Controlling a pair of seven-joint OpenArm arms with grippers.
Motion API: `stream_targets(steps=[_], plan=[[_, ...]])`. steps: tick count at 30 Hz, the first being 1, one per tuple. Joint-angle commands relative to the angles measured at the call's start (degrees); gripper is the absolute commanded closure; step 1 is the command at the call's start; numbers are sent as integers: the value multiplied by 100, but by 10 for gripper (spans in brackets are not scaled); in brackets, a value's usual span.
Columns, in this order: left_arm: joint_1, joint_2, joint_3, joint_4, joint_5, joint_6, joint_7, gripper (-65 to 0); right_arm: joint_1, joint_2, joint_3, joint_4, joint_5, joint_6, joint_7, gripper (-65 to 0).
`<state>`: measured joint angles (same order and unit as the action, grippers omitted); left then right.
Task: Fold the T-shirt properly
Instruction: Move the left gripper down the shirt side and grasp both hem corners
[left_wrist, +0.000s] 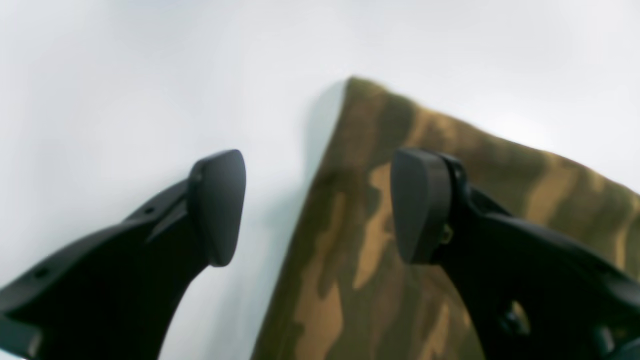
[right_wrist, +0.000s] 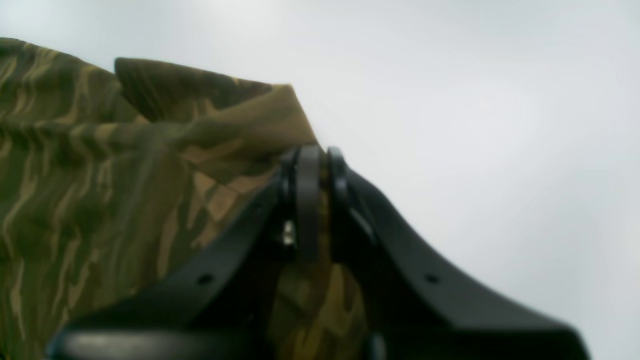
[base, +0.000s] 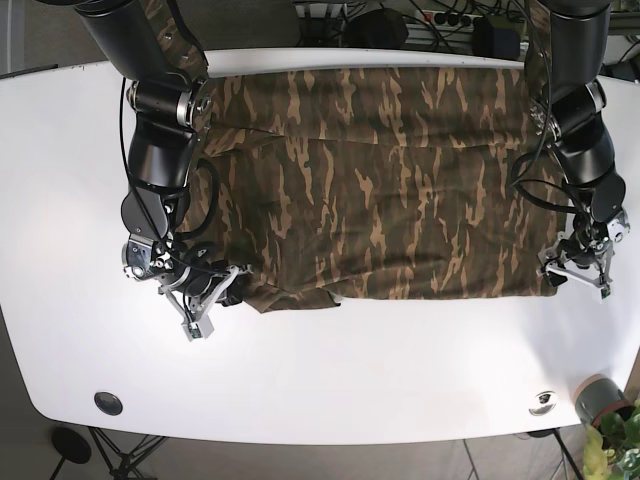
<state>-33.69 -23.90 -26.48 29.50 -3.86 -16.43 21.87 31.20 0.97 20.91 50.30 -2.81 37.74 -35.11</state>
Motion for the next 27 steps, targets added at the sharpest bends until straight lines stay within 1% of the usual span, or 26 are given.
stream_targets(steps=[1,3,7,9,12,13,15,17,19,20,21,23,24,25,27], plan=[[-310,-137,6,-325,-58,-15,-301,-428,199,21,-11,126,118,55,131,-21],[-389,-137,147,-545,-58,-15,-354,-429,181,21,-11,126,127,55,131,-21],[-451,-120,762,-633,-102,-15,-371,-429,119,21,-11,126,127,55,131,-21],[-451,-102,868,-633,-111,-23,-371,-429,119,21,-11,126,118,55,131,-22],[-451,-32,868,-633,-111,-23,-371,-429,119,30,-11,126,136,11,131,-57],[-451,-14,868,-633,-111,-23,-371,-429,119,30,-3,126,136,2,140,-82],[-451,-6,877,-624,-111,-23,-371,-429,119,30,15,126,136,-7,149,-168],[-459,12,877,-633,-111,-23,-371,-428,119,39,32,126,127,-15,149,-287],[-459,21,877,-624,-102,-32,-371,-421,119,48,32,126,127,-77,149,-373],[-451,21,877,-624,-102,-32,-371,-415,119,65,32,126,118,-174,157,-434],[-451,21,877,-624,-102,-41,-371,-390,119,136,15,126,118,-262,201,-480],[-442,30,885,-624,-102,-67,-371,-314,119,197,-3,91,136,-385,377,-534],[-442,30,885,-616,-102,-164,-371,-254,119,197,-3,82,118,-437,483,-563],[-442,30,885,-616,-102,-296,-371,-190,119,215,-3,73,118,-446,527,-579],[-442,30,885,-616,-85,-516,-380,-100,119,224,-3,-59,136,-437,527,-582]])
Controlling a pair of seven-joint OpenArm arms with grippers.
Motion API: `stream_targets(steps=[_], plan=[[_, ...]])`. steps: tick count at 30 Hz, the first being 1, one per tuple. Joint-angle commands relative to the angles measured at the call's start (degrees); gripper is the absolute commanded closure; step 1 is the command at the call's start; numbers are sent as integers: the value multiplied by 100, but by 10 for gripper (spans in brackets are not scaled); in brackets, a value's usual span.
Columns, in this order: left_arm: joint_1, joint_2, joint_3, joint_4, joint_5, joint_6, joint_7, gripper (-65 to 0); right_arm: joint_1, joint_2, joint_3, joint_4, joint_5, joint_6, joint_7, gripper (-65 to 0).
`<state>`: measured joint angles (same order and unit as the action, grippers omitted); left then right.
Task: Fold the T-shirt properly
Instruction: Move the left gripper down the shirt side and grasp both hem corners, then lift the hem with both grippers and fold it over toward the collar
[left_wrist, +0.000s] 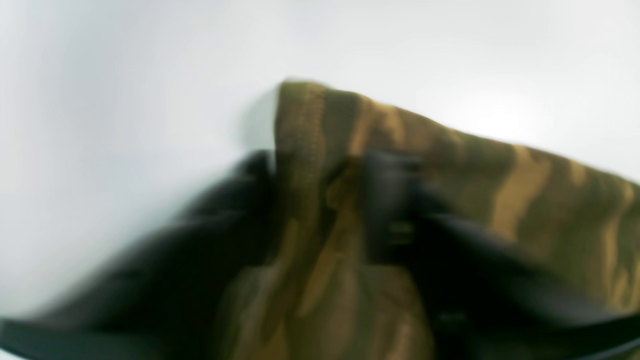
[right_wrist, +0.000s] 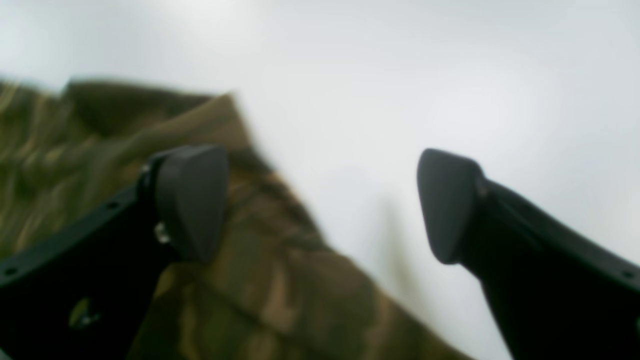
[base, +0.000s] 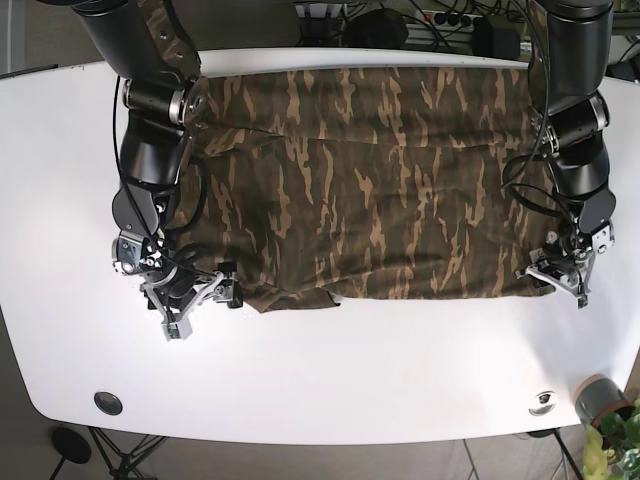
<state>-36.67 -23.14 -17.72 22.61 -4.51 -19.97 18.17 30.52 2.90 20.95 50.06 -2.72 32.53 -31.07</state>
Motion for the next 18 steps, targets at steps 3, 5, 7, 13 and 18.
stream_targets(steps=[3,5,7,13,18], plan=[[-144,-47,9,91,-10,-399,-11,-13,205,31,-16,-334,136,92,149,-574],[-127,-47,9,258,-10,-487,-11,0,258,-4,-16,-448,136,100,158,-575],[-74,-47,9,486,-10,-496,7,0,249,-48,-7,-474,136,100,158,-575],[480,-47,9,1356,-1,-496,33,0,231,-224,-7,-501,136,100,158,-575],[708,-47,9,1761,-37,-496,191,0,231,-312,-7,-501,136,100,158,-498]])
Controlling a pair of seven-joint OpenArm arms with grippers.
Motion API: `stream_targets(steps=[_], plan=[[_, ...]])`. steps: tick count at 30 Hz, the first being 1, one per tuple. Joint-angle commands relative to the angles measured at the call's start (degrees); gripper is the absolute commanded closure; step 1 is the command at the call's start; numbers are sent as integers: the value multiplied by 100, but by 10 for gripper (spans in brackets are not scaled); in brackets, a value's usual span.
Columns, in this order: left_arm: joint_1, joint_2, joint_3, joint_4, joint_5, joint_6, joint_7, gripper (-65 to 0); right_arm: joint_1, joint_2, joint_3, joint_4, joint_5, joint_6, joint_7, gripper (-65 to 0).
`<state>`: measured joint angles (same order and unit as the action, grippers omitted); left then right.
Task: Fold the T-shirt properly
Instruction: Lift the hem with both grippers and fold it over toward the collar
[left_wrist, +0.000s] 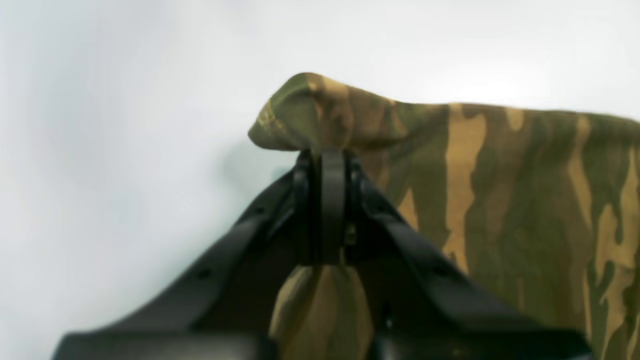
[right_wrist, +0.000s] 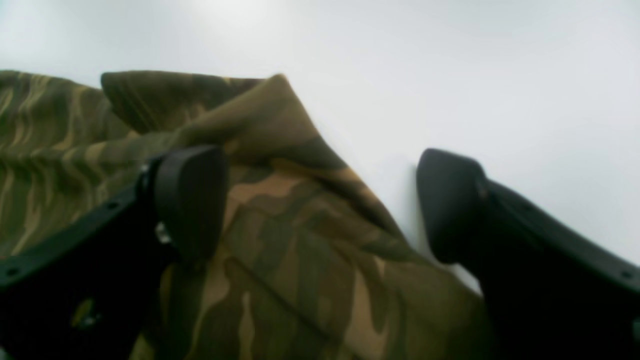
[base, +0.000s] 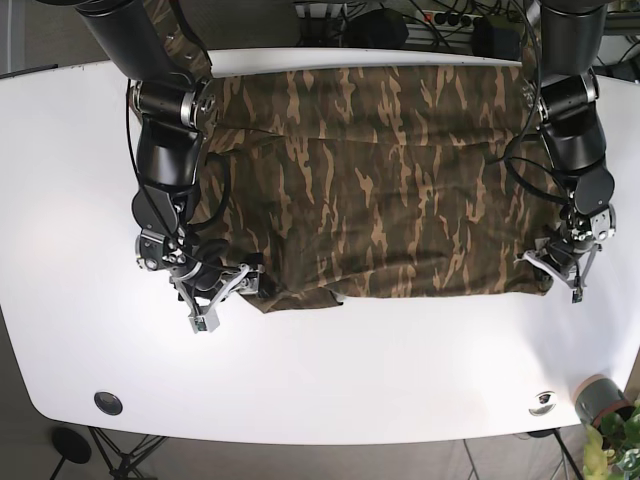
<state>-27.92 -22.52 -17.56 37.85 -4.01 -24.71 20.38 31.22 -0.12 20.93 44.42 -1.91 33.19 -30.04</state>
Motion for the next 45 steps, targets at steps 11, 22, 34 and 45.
stream_targets(steps=[11,22,34,45], plan=[[-17,-108,-33,712,-96,-30,111,0,161,-36,-14,63,29,35,55,-40],[-34,-108,-42,756,-104,-30,111,0,161,-19,-14,898,55,35,-367,-21],[238,147,-587,2075,-104,-30,859,0,-120,-28,-14,2780,64,96,-1501,-21],[423,235,-657,2506,-96,-30,1149,0,-59,-1,-5,2129,20,255,-1238,-201]])
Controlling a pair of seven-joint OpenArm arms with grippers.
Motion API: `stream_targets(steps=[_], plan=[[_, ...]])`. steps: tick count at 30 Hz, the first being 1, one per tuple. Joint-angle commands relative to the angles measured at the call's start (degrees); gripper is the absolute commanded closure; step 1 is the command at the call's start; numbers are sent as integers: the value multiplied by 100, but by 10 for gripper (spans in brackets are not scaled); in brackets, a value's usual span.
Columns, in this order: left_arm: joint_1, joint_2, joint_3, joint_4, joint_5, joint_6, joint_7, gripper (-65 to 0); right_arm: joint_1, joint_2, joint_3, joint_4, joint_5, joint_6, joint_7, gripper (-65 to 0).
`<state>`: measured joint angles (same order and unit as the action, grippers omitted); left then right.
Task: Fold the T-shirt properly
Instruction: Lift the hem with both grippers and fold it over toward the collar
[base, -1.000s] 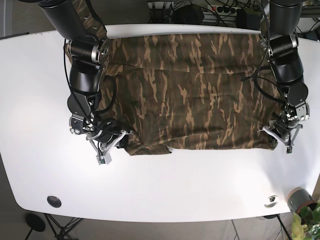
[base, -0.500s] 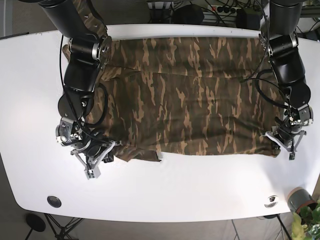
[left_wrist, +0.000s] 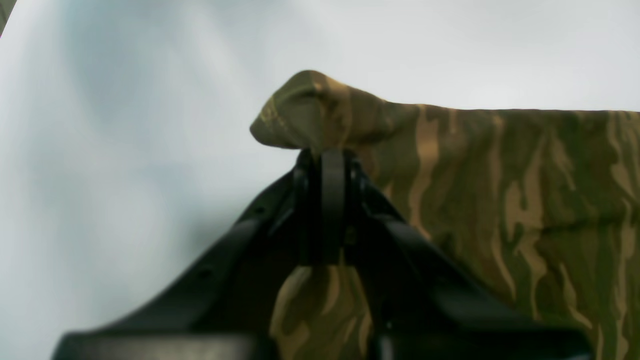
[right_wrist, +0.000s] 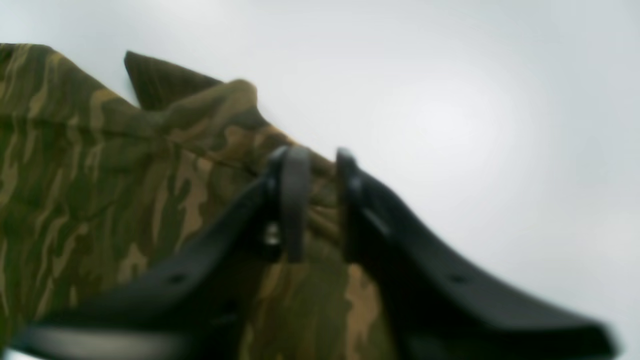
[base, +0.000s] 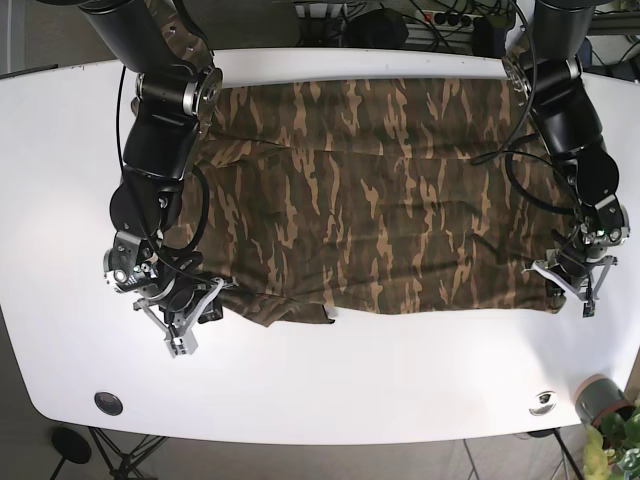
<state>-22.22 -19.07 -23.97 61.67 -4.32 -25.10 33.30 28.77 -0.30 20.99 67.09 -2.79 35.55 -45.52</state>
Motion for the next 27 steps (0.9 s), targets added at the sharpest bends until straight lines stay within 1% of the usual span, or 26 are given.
stream_targets(steps=[1,3,6,9,14,17,20,24,25,27], plan=[[-147,-102,-17,132,-65,9,-143,0,186,25,-11,-252,107,10,459,-262],[-139,-102,-17,132,-65,9,-143,0,213,25,-11,-533,107,10,846,-390],[-139,-102,-17,132,-65,0,-143,0,309,25,-20,-982,107,10,1189,-541],[-139,-102,-17,123,-56,0,-143,0,529,104,-20,-1439,107,19,1418,-644],[-60,-102,-17,123,-56,0,-143,0,749,148,-20,-2239,98,19,1963,-650],[11,-102,-8,132,-56,0,-143,0,890,298,-29,-2810,98,45,2253,-650],[20,-102,-8,132,-56,0,-143,0,995,333,-29,-3188,98,63,2420,-650],[20,-102,-8,123,-56,0,-143,0,977,324,-29,-3232,98,63,2446,-650],[20,-102,-8,123,-56,0,-143,0,977,315,-29,-3232,98,63,2446,-637],[20,-102,-8,123,-56,0,-143,0,977,306,-29,-3232,98,63,2446,-561]])
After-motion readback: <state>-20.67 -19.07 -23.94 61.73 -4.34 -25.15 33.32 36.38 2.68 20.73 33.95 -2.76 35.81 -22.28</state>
